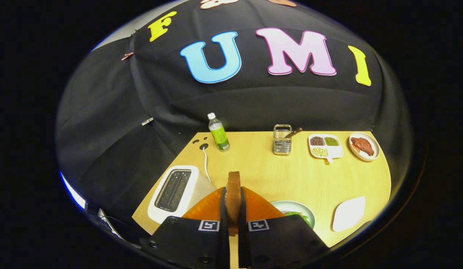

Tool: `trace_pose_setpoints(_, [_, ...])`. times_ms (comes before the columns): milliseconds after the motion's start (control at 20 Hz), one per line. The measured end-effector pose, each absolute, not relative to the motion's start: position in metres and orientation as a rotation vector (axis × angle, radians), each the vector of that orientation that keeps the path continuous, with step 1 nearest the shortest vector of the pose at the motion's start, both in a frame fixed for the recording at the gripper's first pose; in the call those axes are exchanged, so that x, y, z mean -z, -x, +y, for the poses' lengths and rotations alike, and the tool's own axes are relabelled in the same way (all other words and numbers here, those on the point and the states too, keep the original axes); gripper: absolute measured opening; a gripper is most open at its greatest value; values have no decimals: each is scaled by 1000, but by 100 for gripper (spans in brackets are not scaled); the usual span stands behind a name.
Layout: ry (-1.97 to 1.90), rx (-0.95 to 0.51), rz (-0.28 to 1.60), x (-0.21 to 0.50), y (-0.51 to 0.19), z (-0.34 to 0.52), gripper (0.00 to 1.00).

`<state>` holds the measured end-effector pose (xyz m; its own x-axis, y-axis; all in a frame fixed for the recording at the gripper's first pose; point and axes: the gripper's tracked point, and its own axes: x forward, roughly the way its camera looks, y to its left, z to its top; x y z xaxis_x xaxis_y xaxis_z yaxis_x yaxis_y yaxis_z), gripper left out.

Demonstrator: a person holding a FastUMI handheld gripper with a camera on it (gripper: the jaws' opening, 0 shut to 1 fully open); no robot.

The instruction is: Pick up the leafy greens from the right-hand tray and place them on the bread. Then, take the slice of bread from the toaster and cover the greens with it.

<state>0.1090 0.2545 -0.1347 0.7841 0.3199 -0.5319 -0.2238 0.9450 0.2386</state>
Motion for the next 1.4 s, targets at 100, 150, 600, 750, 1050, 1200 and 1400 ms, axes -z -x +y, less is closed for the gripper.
trace_pose_setpoints(100, [-175,-274,624,154,-108,240,13])
trace_pose_setpoints(150, [-180,-267,636,160,-105,235,13])
trace_pose_setpoints(600, [-296,-265,740,239,-97,207,14])
trace_pose_setpoints(750, [-309,-251,756,257,-99,190,14])
trace_pose_setpoints(1050, [-296,-192,780,282,-96,151,21])
trace_pose_setpoints(1200, [-246,-166,797,295,-93,133,40])
trace_pose_setpoints(1400, [-143,-165,765,295,-88,115,75])
